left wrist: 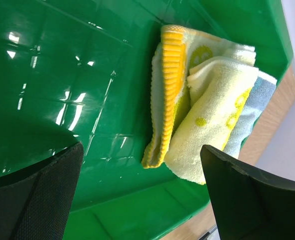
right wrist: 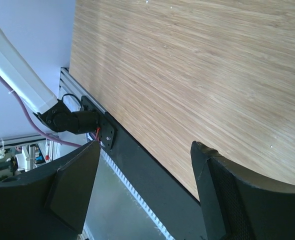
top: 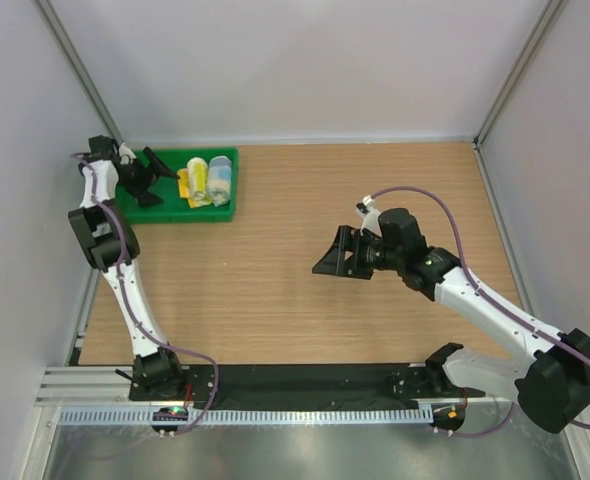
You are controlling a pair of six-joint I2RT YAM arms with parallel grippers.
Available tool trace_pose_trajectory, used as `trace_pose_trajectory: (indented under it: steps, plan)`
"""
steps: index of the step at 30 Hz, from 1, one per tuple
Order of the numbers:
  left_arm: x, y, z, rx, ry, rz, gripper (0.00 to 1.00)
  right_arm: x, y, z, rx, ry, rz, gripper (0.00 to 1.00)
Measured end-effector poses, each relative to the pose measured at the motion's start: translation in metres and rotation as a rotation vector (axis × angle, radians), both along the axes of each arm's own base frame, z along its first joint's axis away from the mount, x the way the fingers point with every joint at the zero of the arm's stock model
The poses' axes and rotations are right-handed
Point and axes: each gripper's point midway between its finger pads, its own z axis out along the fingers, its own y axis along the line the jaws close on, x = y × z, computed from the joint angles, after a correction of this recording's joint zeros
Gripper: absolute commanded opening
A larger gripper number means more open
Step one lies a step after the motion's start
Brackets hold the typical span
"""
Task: Roll the towels
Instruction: Place the rolled towel into the container
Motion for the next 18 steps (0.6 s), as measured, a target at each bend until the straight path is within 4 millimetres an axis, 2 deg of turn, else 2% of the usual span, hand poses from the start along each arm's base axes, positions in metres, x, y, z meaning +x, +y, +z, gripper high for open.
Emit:
trace_pose_trajectory:
  steps: [5, 8, 11, 16, 18]
  plan:
    - [0.000, 0.008, 0.016, 0.025, -0.003, 0.047, 1.00, -0.001, -0.004, 0.000, -0.016, -0.008, -0.006, 0.81]
    - [-0.002, 0.009, 0.045, 0.046, -0.035, 0.078, 1.00, 0.000, -0.006, 0.002, -0.025, -0.015, -0.015, 0.81]
    - [-0.008, 0.007, 0.096, 0.072, -0.116, 0.109, 1.00, -0.001, -0.008, 0.005, -0.030, -0.024, -0.020, 0.81]
    - [-0.029, 0.000, 0.201, 0.138, -0.332, 0.159, 1.00, 0.002, -0.008, 0.015, -0.034, -0.048, -0.018, 0.81]
    - [-0.040, -0.006, 0.237, 0.165, -0.416, 0.173, 1.00, 0.002, -0.007, 0.019, -0.038, -0.058, -0.017, 0.81]
